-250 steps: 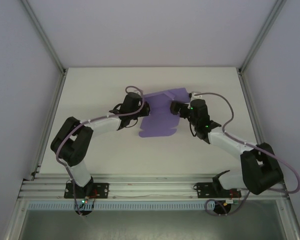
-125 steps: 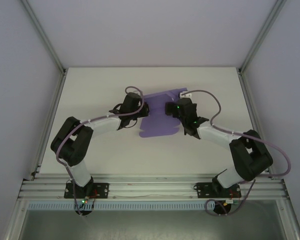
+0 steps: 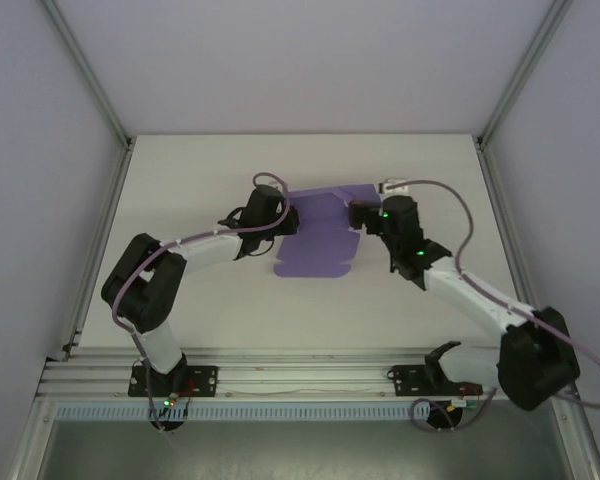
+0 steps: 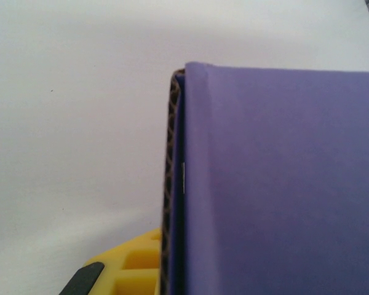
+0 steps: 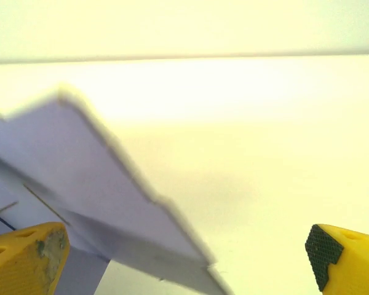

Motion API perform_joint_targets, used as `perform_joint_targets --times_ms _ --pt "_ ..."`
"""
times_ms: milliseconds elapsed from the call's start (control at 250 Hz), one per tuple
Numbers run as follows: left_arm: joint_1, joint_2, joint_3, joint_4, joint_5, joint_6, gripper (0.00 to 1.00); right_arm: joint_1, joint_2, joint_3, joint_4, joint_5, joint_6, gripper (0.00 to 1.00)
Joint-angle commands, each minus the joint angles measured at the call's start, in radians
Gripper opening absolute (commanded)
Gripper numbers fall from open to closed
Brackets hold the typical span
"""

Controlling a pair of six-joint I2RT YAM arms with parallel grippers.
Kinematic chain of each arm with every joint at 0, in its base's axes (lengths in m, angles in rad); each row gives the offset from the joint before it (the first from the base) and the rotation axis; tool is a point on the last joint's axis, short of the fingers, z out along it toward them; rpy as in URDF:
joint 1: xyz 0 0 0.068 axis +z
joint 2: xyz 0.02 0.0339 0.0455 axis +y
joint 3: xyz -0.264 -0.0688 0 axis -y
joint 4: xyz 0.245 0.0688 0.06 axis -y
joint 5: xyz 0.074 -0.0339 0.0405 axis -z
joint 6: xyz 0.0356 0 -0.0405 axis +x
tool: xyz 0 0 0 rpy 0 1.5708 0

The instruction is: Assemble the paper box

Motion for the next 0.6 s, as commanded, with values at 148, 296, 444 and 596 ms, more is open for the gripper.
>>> perform_joint_targets --times_ms 148,296,444,596 --pt "0.003 -0.039 0.034 -0.101 0.02 0.102 0.0 -0.136 -0.074 0.073 -0.289 -0.456 -0.212 0.94" --pt "0.004 -0.048 0.052 -0.156 0.053 0.129 0.0 -0.19 -0.03 0.154 -0.413 -0.611 -0.346 0.84" --pt "0.004 -0.067 0.057 -0.207 0.051 0.131 0.0 -0.224 0.077 0.249 -0.515 -0.696 -0.394 0.65" --pt "0.003 -0.075 0.066 -0.222 0.063 0.131 0.0 -0.227 0.145 0.302 -0.574 -0.762 -0.429 0.5"
